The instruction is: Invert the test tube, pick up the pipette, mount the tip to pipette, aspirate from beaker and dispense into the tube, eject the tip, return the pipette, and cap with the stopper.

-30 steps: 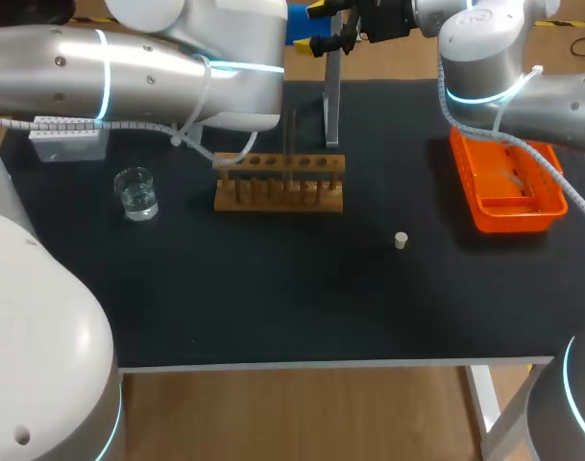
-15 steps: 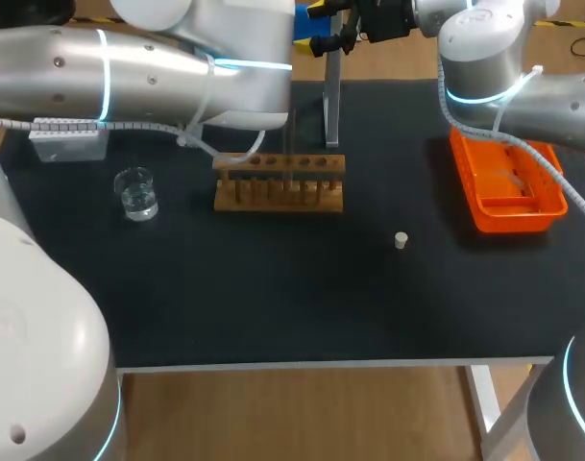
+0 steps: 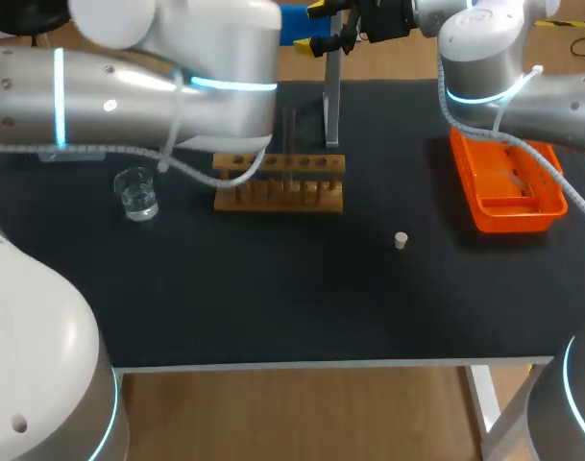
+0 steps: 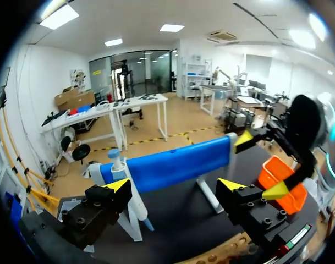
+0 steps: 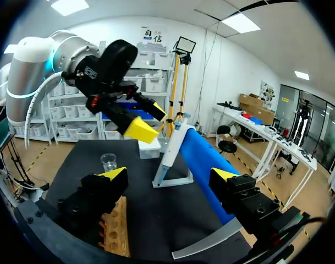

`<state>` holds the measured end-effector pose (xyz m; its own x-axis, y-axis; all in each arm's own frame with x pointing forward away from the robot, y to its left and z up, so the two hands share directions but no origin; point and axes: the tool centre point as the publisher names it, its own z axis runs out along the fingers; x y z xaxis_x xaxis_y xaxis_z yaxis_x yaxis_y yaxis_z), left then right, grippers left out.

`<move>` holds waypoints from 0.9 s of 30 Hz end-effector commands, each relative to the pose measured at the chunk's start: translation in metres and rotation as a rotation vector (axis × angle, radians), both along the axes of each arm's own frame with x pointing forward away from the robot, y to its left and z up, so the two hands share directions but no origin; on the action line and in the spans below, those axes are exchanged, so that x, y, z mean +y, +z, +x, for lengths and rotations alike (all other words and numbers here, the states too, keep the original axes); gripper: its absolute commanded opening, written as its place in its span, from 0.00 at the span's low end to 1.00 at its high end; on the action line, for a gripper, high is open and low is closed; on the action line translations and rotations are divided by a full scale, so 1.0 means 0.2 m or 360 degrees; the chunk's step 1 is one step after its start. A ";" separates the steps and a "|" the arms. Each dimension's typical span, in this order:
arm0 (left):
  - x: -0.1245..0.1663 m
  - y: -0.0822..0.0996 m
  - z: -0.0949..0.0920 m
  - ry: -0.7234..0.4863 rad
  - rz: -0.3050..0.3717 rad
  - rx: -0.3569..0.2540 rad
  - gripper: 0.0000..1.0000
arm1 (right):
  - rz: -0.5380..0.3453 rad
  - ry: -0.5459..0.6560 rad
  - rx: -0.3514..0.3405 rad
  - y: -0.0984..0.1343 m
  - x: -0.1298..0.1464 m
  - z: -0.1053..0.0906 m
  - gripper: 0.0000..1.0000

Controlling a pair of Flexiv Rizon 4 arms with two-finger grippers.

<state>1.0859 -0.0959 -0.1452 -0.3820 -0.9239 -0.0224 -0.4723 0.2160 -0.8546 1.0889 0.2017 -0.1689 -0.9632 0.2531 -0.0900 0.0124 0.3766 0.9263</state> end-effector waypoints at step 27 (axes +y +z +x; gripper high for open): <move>-0.17 -0.10 -0.57 -0.1271 -0.0086 -0.0060 1.00 | -0.0007 0.0006 0.0005 0.01 0.00 0.00 1.00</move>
